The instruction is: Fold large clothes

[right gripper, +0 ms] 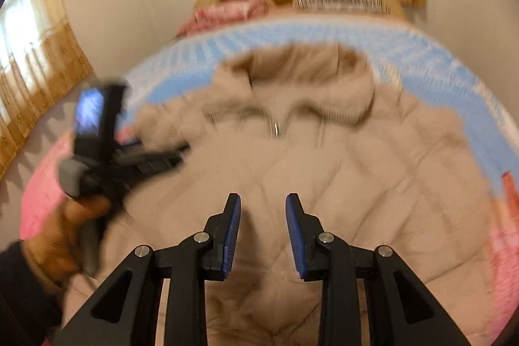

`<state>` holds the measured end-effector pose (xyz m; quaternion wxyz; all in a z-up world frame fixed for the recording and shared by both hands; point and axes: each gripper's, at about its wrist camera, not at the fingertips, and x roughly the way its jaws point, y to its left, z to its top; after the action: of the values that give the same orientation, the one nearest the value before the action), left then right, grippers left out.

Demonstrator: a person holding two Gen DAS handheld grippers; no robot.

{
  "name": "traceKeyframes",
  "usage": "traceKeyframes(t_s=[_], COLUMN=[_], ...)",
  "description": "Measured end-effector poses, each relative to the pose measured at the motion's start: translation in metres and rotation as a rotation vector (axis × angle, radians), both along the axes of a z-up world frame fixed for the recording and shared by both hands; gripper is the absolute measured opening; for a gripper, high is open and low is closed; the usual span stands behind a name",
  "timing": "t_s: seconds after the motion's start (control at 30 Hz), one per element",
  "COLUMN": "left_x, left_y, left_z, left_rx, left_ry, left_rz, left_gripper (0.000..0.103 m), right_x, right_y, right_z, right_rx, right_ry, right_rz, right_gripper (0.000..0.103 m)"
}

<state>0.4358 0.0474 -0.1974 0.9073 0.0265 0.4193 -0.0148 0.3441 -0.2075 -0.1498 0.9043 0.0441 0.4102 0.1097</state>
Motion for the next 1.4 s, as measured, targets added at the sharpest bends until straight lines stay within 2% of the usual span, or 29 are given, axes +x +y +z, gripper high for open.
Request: traceKeyframes(t_s=[0.07, 0.27, 0.37, 0.53, 0.63, 0.77, 0.87, 0.93, 1.13, 1.4], left_x=[0.001, -0.004, -0.021, -0.057, -0.065, -0.062, -0.057, -0.049, -0.032, -0.032], left_y=[0.0, -0.004, -0.008, -0.022, -0.034, -0.048, -0.057, -0.058, -0.046, -0.041], left_z=[0.0, 0.007, 0.024, 0.065, 0.072, 0.059, 0.04, 0.02, 0.0, 0.0], left_rx=[0.002, 0.048, 0.06, 0.058, 0.066, 0.085, 0.114, 0.119, 0.041, 0.007], left_ry=[-0.001, -0.017, -0.058, -0.171, -0.188, -0.162, -0.117, -0.055, 0.033, 0.038], left_rz=[-0.001, 0.011, 0.01, -0.048, -0.093, -0.132, -0.136, -0.132, -0.121, -0.124], left_gripper=[0.103, 0.103, 0.103, 0.103, 0.103, 0.103, 0.103, 0.103, 0.103, 0.103], right_x=[-0.001, -0.001, -0.002, -0.003, -0.003, -0.003, -0.003, -0.003, -0.003, -0.002], right_y=[-0.003, -0.012, -0.015, -0.016, -0.016, -0.018, -0.018, -0.019, -0.019, -0.022], right_z=[-0.019, -0.031, -0.032, -0.032, -0.032, -0.032, -0.033, -0.033, -0.033, -0.034], right_rx=[0.011, 0.069, 0.104, 0.113, 0.118, 0.123, 0.128, 0.132, 0.137, 0.157], right_ry=[0.005, 0.011, 0.005, -0.001, -0.003, -0.004, -0.005, -0.005, -0.006, 0.002], right_rz=[-0.002, 0.001, 0.0, -0.001, -0.002, -0.002, -0.003, -0.002, -0.002, 0.003], right_gripper=[0.029, 0.029, 0.029, 0.029, 0.029, 0.029, 0.029, 0.029, 0.029, 0.03])
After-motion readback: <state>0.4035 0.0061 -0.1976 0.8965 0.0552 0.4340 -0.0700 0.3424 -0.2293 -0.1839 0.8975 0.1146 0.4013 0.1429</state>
